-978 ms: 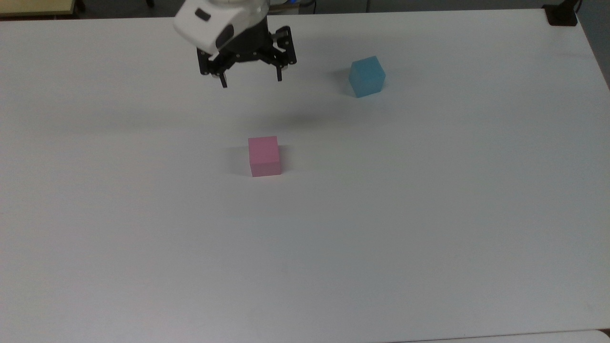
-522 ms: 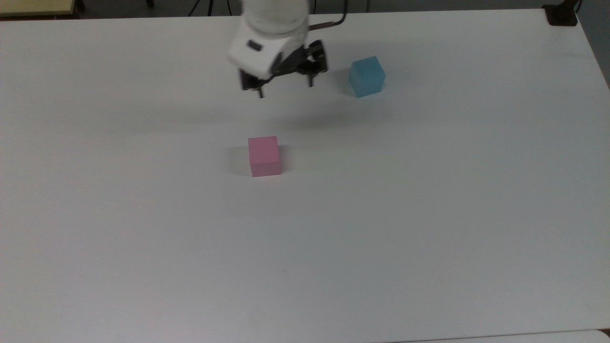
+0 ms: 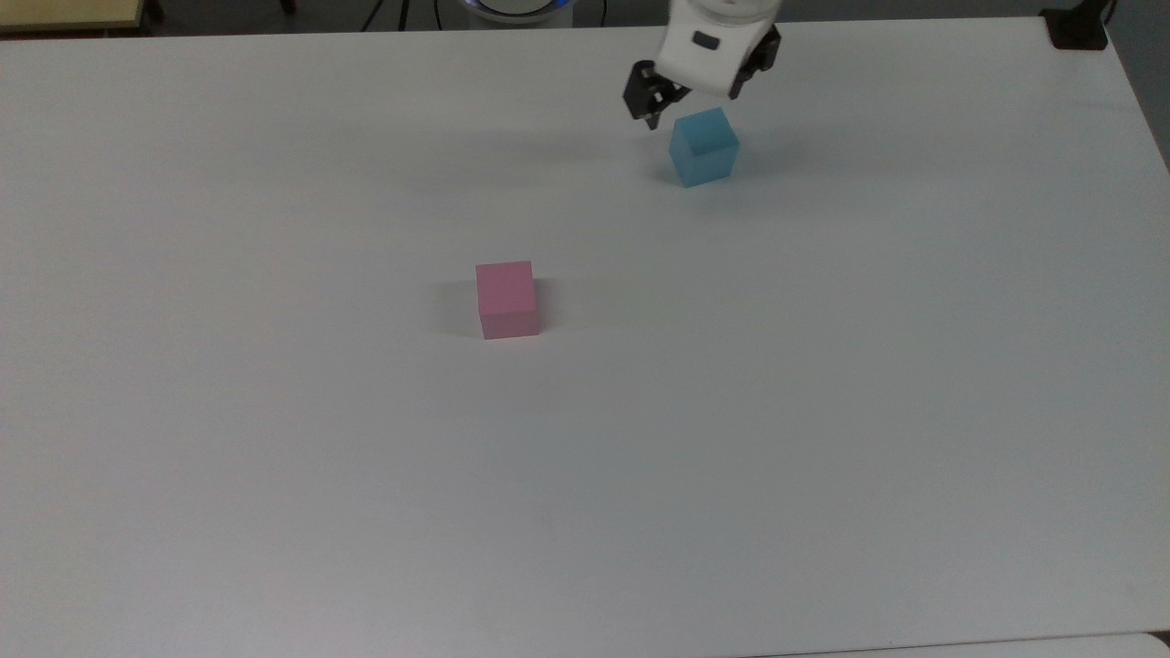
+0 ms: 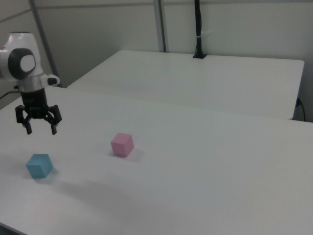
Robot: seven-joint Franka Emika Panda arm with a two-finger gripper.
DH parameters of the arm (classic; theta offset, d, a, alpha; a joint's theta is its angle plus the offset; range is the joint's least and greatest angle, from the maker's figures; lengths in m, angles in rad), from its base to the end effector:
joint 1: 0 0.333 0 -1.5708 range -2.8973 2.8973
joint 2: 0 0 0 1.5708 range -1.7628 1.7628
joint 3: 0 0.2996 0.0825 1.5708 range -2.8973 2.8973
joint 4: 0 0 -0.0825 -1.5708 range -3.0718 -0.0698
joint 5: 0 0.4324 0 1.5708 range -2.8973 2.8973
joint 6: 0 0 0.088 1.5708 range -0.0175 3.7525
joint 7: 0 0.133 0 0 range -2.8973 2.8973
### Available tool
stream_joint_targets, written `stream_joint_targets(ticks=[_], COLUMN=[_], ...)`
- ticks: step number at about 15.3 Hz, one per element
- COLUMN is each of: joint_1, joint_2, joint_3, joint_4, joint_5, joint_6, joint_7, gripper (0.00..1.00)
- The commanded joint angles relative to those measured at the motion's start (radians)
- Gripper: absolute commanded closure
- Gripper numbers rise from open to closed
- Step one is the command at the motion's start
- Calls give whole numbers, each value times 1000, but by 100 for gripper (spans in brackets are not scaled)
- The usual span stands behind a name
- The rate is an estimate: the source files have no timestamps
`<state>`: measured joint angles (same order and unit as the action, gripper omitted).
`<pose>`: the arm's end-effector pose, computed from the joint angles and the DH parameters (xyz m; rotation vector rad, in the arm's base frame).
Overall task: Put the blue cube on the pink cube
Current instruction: 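Lower the gripper onto the blue cube and close on it, then lift the blue cube and carry it above the pink cube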
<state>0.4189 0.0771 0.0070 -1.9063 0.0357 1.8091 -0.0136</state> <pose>0.5431 0.2506 0.3814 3.0559 0.6642 -0.2785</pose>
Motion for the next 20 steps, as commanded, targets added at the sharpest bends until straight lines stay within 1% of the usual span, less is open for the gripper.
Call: stream_joint_targets(ticks=[1,5,8,10,11,12,14,15,16,18,20], joint_1=[78,107,109,112,119,123,123,121,118,97,37], joint_2=[18,56,87,105,115,118,115,110,99,55,12], joint_3=[2,2,2,4,4,4,14,17,16,18,16], joint_4=[-73,-112,-137,-160,-160,-160,-155,-152,-151,-136,-87], joint_5=[4,-11,-49,-57,-60,-66,-66,-63,-62,-57,-53], joint_6=[91,130,144,186,188,190,182,176,170,112,21], joint_7=[67,80,78,78,78,78,86,92,96,86,83], gripper=[0,0,0,0,5,23,70,83,89,89,89])
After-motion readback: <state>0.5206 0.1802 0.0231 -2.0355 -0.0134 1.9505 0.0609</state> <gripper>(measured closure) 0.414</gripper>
